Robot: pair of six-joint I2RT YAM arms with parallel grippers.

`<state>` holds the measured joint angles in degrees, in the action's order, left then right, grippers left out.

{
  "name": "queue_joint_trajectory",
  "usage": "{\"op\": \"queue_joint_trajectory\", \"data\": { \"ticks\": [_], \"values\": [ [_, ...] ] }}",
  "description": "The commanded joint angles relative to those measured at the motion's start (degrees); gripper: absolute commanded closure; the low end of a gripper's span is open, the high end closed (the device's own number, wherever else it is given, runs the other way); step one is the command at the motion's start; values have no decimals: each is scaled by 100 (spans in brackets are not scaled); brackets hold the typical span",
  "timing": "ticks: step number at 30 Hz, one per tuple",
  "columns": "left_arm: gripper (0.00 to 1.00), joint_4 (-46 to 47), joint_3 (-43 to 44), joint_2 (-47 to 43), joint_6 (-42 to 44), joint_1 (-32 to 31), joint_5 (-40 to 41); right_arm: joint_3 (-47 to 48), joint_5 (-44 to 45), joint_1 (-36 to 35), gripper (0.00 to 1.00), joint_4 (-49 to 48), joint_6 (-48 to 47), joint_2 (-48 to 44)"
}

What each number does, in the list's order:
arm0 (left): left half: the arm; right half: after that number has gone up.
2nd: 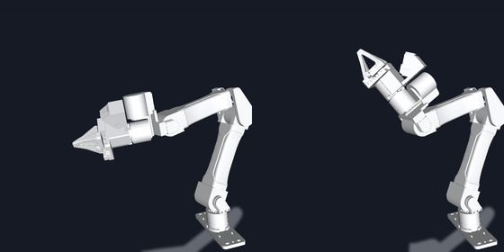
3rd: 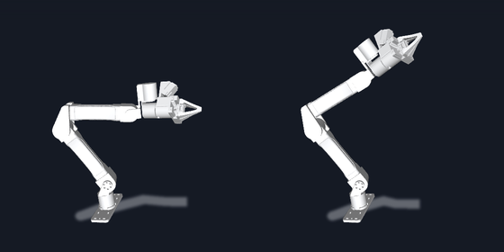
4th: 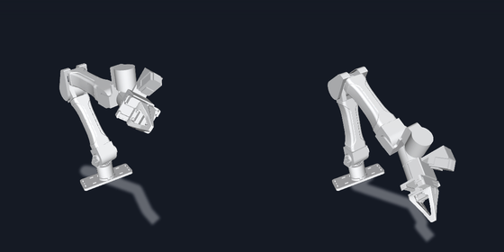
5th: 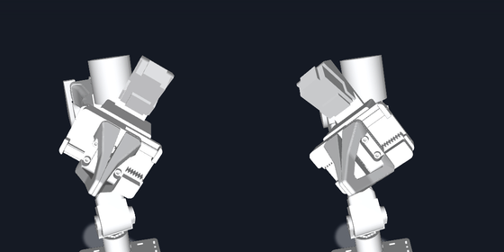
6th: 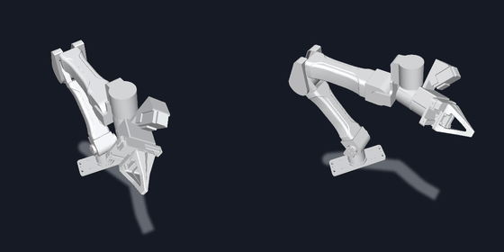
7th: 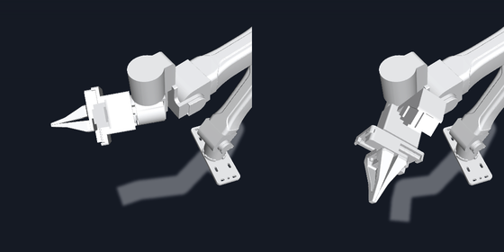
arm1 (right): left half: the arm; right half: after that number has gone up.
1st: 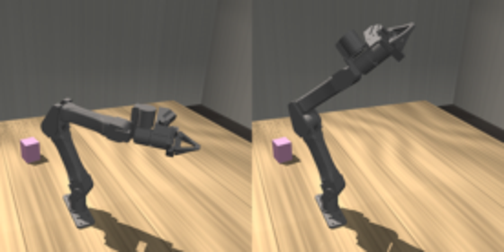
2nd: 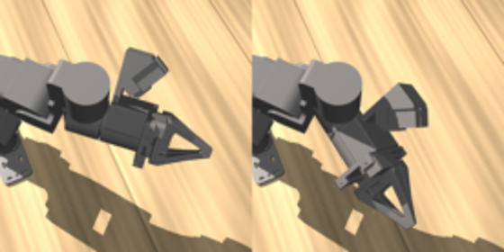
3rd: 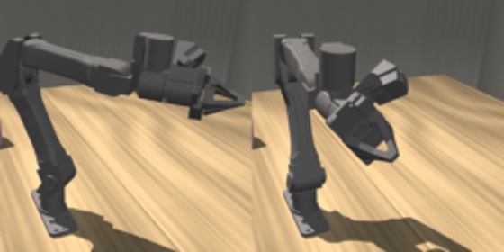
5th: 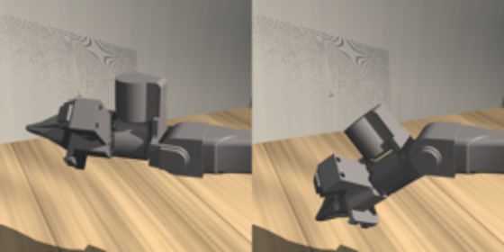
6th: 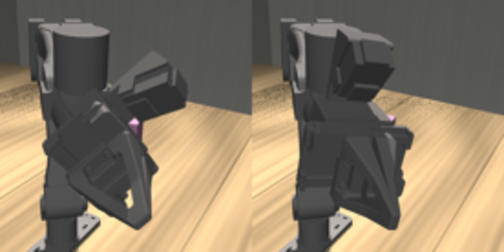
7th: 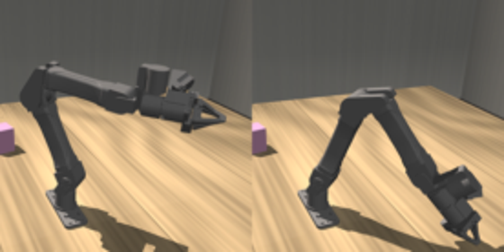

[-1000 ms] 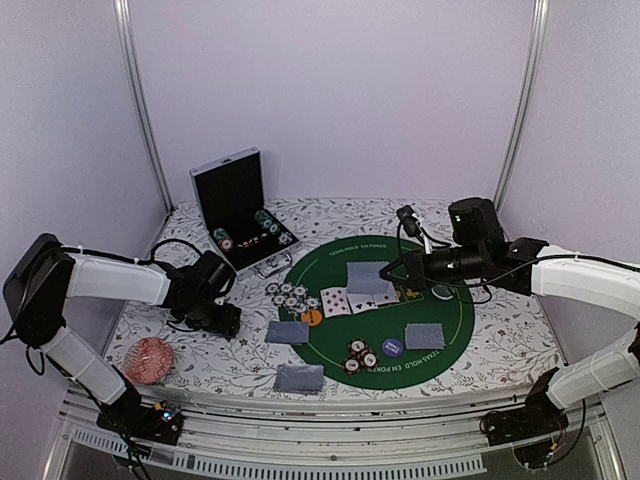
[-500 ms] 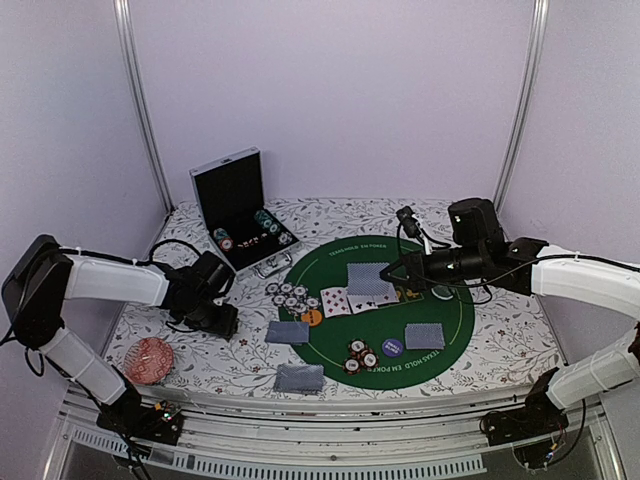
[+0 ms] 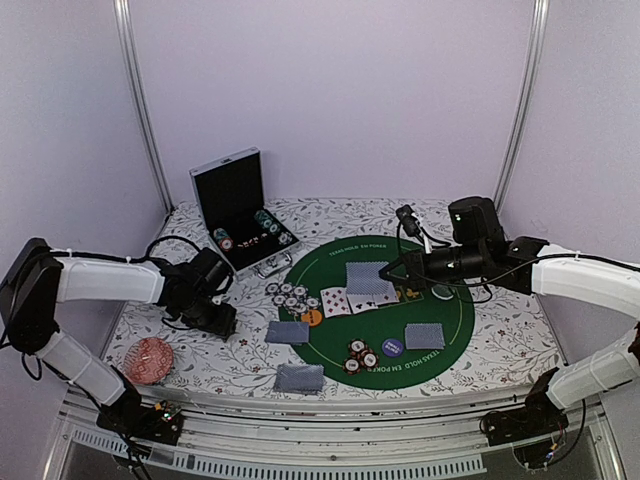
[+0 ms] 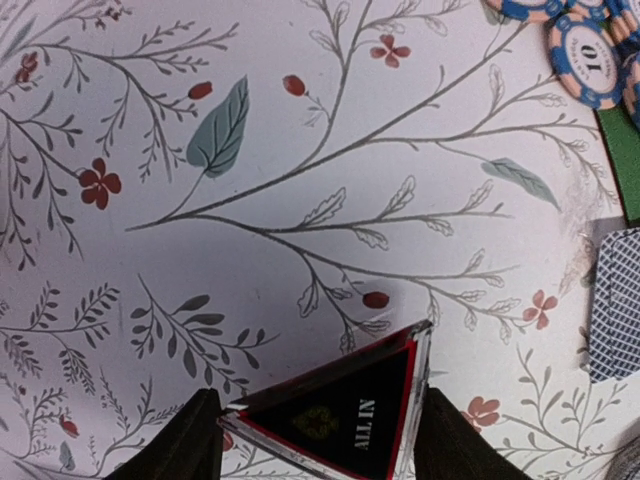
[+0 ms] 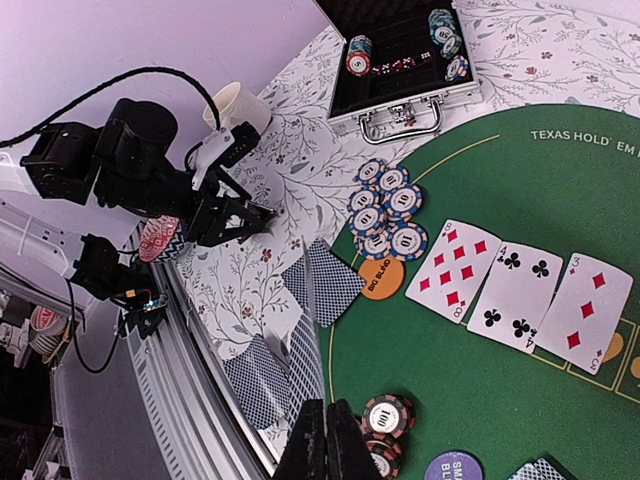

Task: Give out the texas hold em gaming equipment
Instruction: Pick up the all-in button from the center of the board, then place the all-in button in the big blind area.

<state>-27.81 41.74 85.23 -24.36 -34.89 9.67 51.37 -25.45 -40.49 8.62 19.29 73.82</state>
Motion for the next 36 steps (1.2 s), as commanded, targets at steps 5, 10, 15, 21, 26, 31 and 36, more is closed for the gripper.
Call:
{"op": "queue_joint_trajectory", "data": {
  "ticks": [5, 10, 15, 21, 26, 31, 36],
  "values": [
    [59, -283, 549, -235, 302, -223, 59, 166, 119, -11, 98, -76, -40, -102],
    [59, -348, 1082, -109, 516, -650, 67, 115, 138, 187, 98, -82, 38, -157],
    [59, -348, 1865, 446, 814, -1218, 122, 22, 129, 356, 98, -80, 127, -189],
    [59, -208, 3012, 1467, 1263, -1415, 41, -88, 146, 450, 98, -64, 141, -315],
    [59, 64, 3818, 2286, 1692, -1417, -74, -193, 197, 552, 98, 3, 147, -482],
    [59, 65, 4786, 3260, 1962, -1328, 140, -315, 210, 665, 98, 42, 171, -613],
    [59, 1, 5497, 3957, 1928, -1069, -88, -362, 203, 676, 98, 96, 180, -649]
  ]
}}
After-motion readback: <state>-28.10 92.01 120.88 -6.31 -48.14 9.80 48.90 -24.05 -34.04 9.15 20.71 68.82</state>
